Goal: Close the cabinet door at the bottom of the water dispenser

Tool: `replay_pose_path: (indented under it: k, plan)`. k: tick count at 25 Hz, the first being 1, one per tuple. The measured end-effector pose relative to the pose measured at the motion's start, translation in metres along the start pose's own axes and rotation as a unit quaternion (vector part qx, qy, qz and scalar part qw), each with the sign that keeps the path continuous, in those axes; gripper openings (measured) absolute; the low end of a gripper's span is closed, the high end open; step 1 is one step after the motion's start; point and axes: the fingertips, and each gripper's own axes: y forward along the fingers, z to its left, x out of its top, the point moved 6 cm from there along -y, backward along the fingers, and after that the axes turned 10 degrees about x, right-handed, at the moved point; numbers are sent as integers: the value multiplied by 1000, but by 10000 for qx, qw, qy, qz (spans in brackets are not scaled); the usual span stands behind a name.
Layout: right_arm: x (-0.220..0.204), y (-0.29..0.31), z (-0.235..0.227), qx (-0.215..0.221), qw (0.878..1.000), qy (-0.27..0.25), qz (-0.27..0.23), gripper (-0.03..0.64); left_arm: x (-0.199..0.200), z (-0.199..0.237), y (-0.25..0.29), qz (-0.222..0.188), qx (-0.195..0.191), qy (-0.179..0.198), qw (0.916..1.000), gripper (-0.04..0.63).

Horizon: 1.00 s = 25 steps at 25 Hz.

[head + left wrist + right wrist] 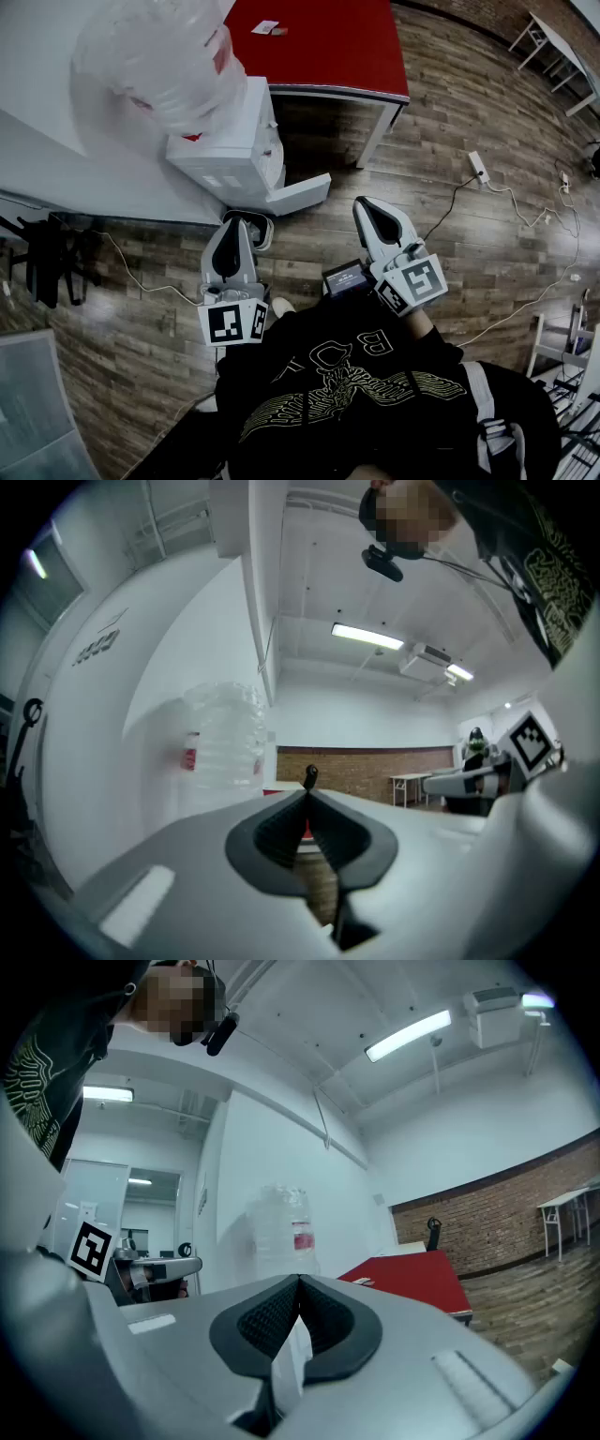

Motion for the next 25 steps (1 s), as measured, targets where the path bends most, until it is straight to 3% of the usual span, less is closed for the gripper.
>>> replay_pose_path:
  k: [8, 15, 21, 25]
  plan:
    - [-3, -3, -64, -185, 9998, 81, 24, -2, -3, -47, 55, -116, -371, 379, 9985, 8]
    - [-23, 32, -98, -272, 9990, 299, 194, -2, -30, -41, 106, 214, -369, 487, 9979, 8]
    - [-29, 91, -134, -515, 9973, 247, 453, -2, -49, -35, 175, 388, -760, 448, 9953, 8]
    - [-46, 118, -155, -795, 9940, 289, 691, -2, -63, -34, 211, 525, -1094, 629, 9906, 8]
